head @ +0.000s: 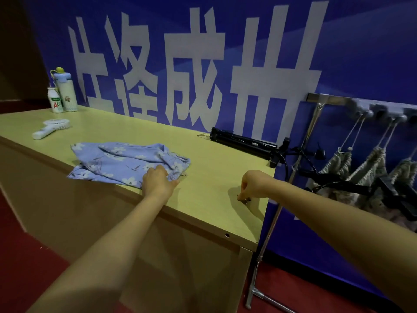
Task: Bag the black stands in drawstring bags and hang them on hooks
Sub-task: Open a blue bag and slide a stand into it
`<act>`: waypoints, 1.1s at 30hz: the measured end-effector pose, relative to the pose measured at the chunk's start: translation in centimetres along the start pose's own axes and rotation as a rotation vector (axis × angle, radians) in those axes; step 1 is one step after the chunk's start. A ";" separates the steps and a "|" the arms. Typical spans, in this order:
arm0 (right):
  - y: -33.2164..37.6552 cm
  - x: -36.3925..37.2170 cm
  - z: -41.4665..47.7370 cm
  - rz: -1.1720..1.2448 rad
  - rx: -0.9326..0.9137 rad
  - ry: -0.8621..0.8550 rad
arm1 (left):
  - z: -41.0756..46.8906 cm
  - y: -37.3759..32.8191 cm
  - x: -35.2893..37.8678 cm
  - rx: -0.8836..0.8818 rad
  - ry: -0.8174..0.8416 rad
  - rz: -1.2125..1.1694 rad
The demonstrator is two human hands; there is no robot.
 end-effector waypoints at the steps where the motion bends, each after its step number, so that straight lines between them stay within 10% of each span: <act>1: 0.0 0.1 0.2 0.003 0.003 -0.002 | 0.0 0.2 0.0 0.001 -0.011 0.005; 20: 1.7 1.2 0.5 0.020 -0.033 0.030 | 0.4 0.4 -1.5 0.099 -0.073 0.154; 33: 3.3 -2.9 -1.2 0.766 -0.055 0.215 | 0.2 1.9 -6.6 -0.225 -0.313 -0.387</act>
Point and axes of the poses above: each hand's wrist, its own z-axis towards the middle knuckle, its own x-axis out of the palm, y = z × x, the point moved 9 cm from there along z, towards the middle knuckle, and after that the axes turned 13 degrees about x, right-handed, at the moved point
